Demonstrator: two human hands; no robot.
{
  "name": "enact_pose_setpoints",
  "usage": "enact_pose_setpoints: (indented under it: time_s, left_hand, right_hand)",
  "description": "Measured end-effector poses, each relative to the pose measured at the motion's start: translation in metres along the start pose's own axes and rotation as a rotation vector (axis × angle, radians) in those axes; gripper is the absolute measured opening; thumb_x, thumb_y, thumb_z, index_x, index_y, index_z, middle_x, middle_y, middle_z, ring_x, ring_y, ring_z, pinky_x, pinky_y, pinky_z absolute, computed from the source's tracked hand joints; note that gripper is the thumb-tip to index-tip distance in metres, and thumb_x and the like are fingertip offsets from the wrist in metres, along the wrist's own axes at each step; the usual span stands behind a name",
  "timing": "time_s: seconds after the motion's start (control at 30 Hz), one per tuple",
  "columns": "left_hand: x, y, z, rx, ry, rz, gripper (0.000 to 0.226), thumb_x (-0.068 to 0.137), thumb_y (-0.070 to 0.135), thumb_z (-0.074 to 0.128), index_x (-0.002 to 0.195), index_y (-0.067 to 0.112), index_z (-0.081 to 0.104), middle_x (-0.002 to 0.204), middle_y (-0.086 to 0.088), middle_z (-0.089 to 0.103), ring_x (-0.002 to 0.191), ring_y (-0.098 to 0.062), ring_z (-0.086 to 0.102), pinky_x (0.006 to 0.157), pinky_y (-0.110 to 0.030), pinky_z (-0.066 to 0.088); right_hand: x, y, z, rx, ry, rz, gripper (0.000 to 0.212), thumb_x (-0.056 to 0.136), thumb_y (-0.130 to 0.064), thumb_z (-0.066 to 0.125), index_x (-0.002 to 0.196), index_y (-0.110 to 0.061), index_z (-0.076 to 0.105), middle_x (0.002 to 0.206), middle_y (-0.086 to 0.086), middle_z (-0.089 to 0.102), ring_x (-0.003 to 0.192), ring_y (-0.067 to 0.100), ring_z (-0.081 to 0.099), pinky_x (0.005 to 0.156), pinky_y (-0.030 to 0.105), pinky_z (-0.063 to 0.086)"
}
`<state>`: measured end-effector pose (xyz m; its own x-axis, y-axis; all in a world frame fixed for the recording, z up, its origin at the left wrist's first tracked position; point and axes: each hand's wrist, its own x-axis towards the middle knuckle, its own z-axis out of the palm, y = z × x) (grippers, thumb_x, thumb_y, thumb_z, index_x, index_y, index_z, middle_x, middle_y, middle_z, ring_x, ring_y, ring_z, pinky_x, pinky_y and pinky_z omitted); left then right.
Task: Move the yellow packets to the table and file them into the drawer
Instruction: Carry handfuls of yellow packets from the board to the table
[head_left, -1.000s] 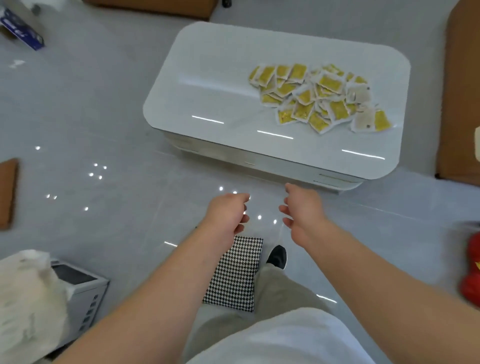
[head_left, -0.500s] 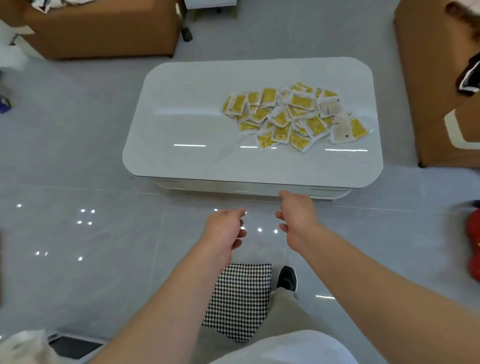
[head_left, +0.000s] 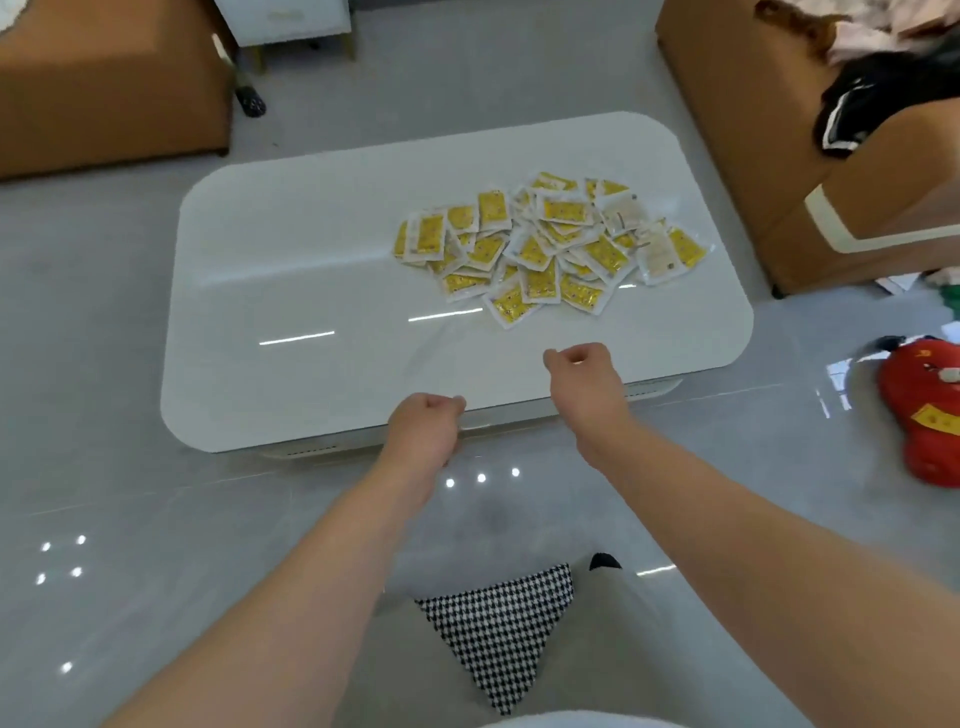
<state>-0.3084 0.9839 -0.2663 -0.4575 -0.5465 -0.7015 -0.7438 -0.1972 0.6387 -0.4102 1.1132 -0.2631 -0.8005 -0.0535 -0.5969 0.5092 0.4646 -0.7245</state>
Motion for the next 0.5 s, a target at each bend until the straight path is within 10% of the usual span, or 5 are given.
enact_pose_setpoints:
  time_s: [0.5]
  left_hand:
    - [0.235,-0.095,0.079,0.447,0.226,0.45,0.011,0.094,0.033,0.059,0.1,0.023,0.059,0.088,0.006,0.06,0.073,-0.004,0.055,0.057,-0.021,0.037]
  right_hand:
    - [0.218,0.129,0.103,-0.373,-0.053,-0.465,0.018,0.098,-0.032,0.059,0.112,-0.025,0.05,0.111,0.001,0.056,0.088,0.016,0.06,0.079,0.035,0.051]
